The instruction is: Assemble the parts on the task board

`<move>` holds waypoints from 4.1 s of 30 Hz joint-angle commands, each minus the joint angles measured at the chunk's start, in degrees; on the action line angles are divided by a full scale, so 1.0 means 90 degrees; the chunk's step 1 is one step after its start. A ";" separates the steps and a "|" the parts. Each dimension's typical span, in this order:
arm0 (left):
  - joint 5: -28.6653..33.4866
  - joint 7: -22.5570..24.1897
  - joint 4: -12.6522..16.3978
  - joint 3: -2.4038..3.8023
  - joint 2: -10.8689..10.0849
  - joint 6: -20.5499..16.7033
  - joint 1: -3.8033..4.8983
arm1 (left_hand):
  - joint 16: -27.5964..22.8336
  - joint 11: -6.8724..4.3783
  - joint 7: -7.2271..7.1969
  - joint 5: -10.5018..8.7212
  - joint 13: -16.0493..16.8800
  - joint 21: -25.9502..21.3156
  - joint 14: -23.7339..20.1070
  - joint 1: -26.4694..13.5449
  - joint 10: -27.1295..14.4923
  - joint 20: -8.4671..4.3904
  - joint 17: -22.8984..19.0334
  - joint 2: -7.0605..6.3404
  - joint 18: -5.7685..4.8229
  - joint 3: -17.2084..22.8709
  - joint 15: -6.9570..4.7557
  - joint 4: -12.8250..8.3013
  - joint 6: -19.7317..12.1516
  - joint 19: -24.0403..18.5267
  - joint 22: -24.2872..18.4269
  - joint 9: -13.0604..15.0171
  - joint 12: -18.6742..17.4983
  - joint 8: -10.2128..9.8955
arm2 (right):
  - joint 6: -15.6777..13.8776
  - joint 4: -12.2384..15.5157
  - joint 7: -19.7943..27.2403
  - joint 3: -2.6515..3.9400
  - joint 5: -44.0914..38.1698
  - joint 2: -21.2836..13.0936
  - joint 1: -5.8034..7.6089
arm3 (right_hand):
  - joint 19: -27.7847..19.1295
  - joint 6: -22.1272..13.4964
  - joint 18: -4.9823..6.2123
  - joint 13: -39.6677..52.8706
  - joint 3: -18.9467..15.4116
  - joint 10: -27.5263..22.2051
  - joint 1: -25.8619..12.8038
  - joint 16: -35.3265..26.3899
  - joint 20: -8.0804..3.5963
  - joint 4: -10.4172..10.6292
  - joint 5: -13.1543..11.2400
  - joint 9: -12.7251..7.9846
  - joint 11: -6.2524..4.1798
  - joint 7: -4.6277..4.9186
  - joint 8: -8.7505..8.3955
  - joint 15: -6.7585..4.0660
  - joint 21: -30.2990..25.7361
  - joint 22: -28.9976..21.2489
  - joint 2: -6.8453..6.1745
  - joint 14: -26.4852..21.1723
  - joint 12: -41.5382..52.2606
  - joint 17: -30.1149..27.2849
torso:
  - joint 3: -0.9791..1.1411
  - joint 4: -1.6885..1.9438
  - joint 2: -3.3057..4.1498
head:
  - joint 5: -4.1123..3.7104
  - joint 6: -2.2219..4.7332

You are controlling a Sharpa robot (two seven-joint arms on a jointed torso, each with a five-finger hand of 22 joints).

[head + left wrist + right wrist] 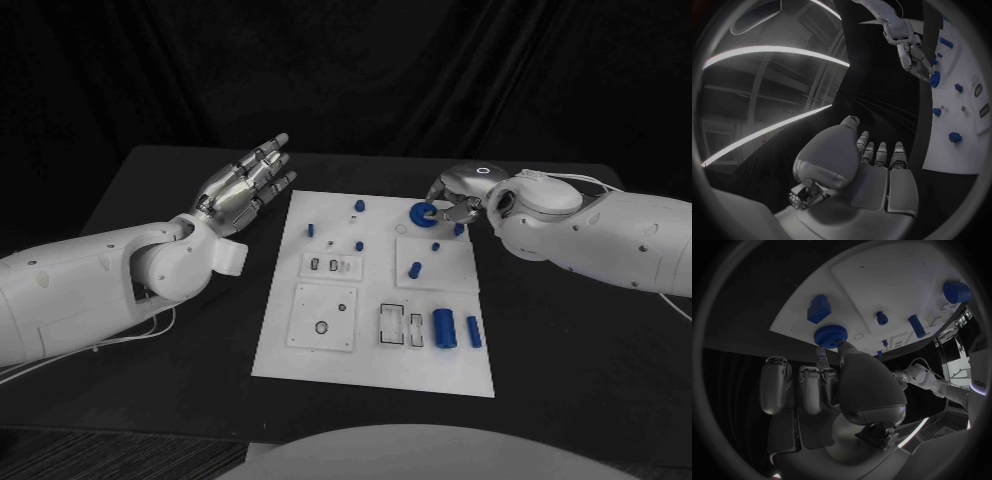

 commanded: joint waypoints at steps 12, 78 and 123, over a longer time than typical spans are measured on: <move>0.0003 0.0006 -0.0003 0.0007 0.0025 0.0160 -0.0013 | -0.0023 0.0063 0.0011 0.0024 -0.0009 -0.0037 -0.0014 0.0015 0.0001 0.0041 -0.0009 0.0000 0.0098 0.0031 0.0048 -0.0003 0.0053 -0.0006 -0.0009 0.0007 -0.0022 0.0026 | 0.0308 -0.0021 0.0037 -0.0019 -0.0026 0.0042 -0.0077 | 0.0012 0.0142 -0.0025 0.1674 -0.0054 0.0668 0.0186 0.0017 0.0018 -0.0161 0.0008 0.0166 0.0064 0.0007 0.0140 -0.0015 -0.0014 0.0936 -0.0118 0.0657 0.0016 0.1675 | -0.0001 -0.0007 -0.0002 | 0.0007 -0.0036; 0.0003 -0.0148 -0.0040 0.0007 0.0026 0.0197 -0.0024 | -0.0023 0.0109 0.0051 0.0036 -0.0009 -0.0037 -0.0014 0.0060 0.0001 0.0133 -0.0009 0.0069 0.0105 0.0376 0.0116 -0.0156 0.0041 -0.0006 -0.0009 0.0003 -0.0022 0.0080 | -0.0106 0.0994 0.0233 -0.0013 -0.0026 -0.0111 0.0254 | 0.0148 0.0870 -0.0077 0.1674 0.0171 0.0668 0.0033 0.0017 -0.0051 -0.0055 0.2088 0.1059 0.0023 -0.0158 0.0706 -0.0076 0.0128 0.1176 -0.0101 0.0657 0.0016 0.1675 | -0.0010 0.0011 -0.0004 | 0.0039 -0.0091; 0.0003 -0.0209 -0.0143 0.0007 0.0194 0.0290 -0.0026 | -0.0023 0.0111 0.0053 0.0038 -0.0009 -0.0037 -0.0014 0.0053 0.0001 0.0159 -0.0009 0.0068 0.0106 0.0440 0.0143 -0.0179 0.0030 -0.0006 -0.0009 0.0001 -0.0022 0.0086 | 0.0220 -0.0390 0.0468 0.0010 0.0076 0.1575 0.0197 | 0.0180 0.0786 -0.0089 0.1674 0.0279 0.0668 -0.0007 0.0017 -0.0002 -0.0028 0.1781 0.1036 0.0093 -0.0078 0.0504 -0.0026 0.0178 0.1226 -0.0129 0.0657 0.0016 0.1675 | -0.0002 0.0008 0.0005 | -0.0031 -0.0104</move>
